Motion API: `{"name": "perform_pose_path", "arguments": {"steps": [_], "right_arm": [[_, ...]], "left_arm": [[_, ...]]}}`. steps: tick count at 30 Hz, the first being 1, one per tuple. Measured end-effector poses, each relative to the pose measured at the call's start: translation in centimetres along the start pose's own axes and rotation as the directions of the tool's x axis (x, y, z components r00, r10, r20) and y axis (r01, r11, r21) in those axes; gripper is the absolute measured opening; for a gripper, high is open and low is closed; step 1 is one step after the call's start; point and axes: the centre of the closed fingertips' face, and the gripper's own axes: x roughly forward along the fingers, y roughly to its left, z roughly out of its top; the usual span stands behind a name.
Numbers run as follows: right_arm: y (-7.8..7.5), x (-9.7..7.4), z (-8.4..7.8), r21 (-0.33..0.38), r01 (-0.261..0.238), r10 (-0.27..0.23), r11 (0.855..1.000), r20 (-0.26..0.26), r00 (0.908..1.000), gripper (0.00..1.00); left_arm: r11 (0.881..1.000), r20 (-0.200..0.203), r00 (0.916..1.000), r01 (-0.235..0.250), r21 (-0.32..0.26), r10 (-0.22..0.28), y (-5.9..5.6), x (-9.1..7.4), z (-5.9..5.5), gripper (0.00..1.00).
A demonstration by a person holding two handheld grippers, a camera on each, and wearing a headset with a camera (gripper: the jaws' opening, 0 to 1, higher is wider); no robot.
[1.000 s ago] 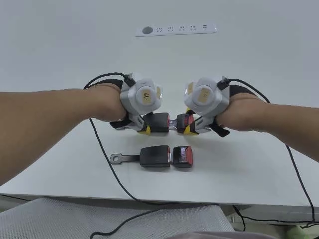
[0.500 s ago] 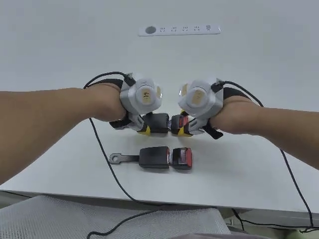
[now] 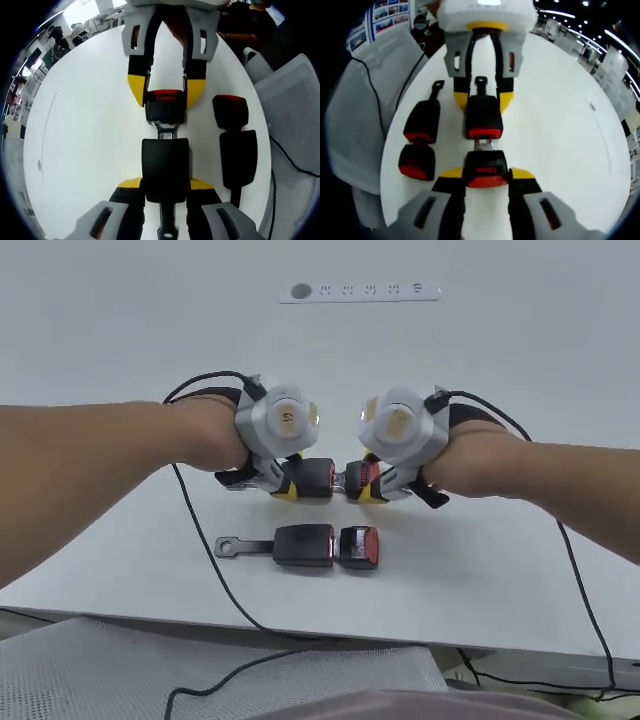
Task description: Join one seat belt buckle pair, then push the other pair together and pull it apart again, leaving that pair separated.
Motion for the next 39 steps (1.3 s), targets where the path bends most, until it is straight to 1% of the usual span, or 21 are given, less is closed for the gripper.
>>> {"name": "perform_pose_path", "arguments": {"steps": [2,3,7,10,15,20,21,24,27,28,32,34,36,37,38,39], "right_arm": [[0.2,-0.1,-0.1,0.012,-0.002,0.001,1.0,0.015,0.9999,0.3],[0.3,-0.2,-0.3,0.015,0.001,-0.001,1.0,0.013,0.9999,0.31],[0.6,-0.6,-0.5,0.01,0.01,-0.01,1.0,0.008,0.9999,0.31],[0.7,-1.1,-1.1,0.012,0.013,-0.013,1.0,0.002,0.9999,0.31],[0.9,-2.8,-3.3,0.015,0.025,-0.025,1.0,-0.024,0.9994,0.32],[1.0,-4.5,-5.7,0.022,0.03,-0.029,0.999,-0.054,0.9981,0.33],[1.0,-4.8,-6.1,0.018,0.038,-0.037,0.999,-0.059,0.9976,0.33],[0.9,-5.8,-7.9,0.036,0.046,-0.043,0.998,-0.079,0.996,0.33],[0.8,-6.4,-9.2,0.054,0.05,-0.045,0.997,-0.098,0.9942,0.33],[0.8,-6.7,-9.9,0.058,0.051,-0.044,0.997,-0.109,0.9931,0.33],[0.8,-7.4,-11.1,0.055,0.058,-0.051,0.997,-0.128,0.9905,0.33],[0.8,-7.6,-11.6,0.045,0.062,-0.055,0.997,-0.142,0.9884,0.33],[0.7,-7.7,-11.8,0.048,0.07,-0.062,0.996,-0.147,0.9871,0.34],[0.7,-7.7,-12.0,0.048,0.076,-0.067,0.996,-0.157,0.9853,0.35],[0.5,-7.8,-11.9,0.053,0.088,-0.08,0.995,-0.143,0.9865,0.37],[0.4,-7.9,-12.0,0.054,0.1,-0.091,0.994,-0.146,0.9851,0.41]], "left_arm": [[1.0,0.018,0.9998,-0.003,-0.003,0.003,0.0,0.0,0.0,0.32],[1.0,0.027,0.9996,-0.005,-0.002,0.005,-0.2,0.0,0.1,0.32],[1.0,0.032,0.9994,-0.01,-0.015,0.011,-0.2,-0.1,0.2,0.32],[1.0,0.029,0.9995,-0.007,-0.016,0.007,-0.3,-0.1,0.2,0.32],[1.0,0.014,0.9999,-0.001,-0.014,0.002,-0.2,0.0,0.2,0.32],[1.0,0.01,0.9999,-0.01,-0.022,0.01,-0.2,-0.1,0.2,0.32],[1.0,0.01,0.9999,-0.011,-0.023,0.012,-0.1,-0.1,0.2,0.33],[1.0,0.006,0.9999,-0.015,-0.025,0.015,-0.1,0.0,0.2,0.33],[0.999,0.002,0.9998,-0.018,-0.029,0.018,0.0,0.0,0.2,0.33],[0.999,0.0,0.9998,-0.021,-0.031,0.021,0.0,0.0,0.2,0.33],[0.999,-0.006,0.9995,-0.03,-0.036,0.03,-0.1,0.0,0.2,0.32],[0.999,-0.007,0.9993,-0.036,-0.029,0.036,-0.2,0.0,0.3,0.32],[0.998,-0.009,0.9991,-0.043,-0.04,0.042,-0.2,-0.1,0.2,0.33],[0.998,-0.01,0.999,-0.045,-0.043,0.045,-0.2,-0.1,0.2,0.33],[0.998,-0.011,0.9989,-0.047,-0.045,0.046,-0.2,-0.1,0.2,0.33],[0.998,-0.011,0.9988,-0.048,-0.049,0.048,-0.2,-0.1,0.2,0.33]]}}
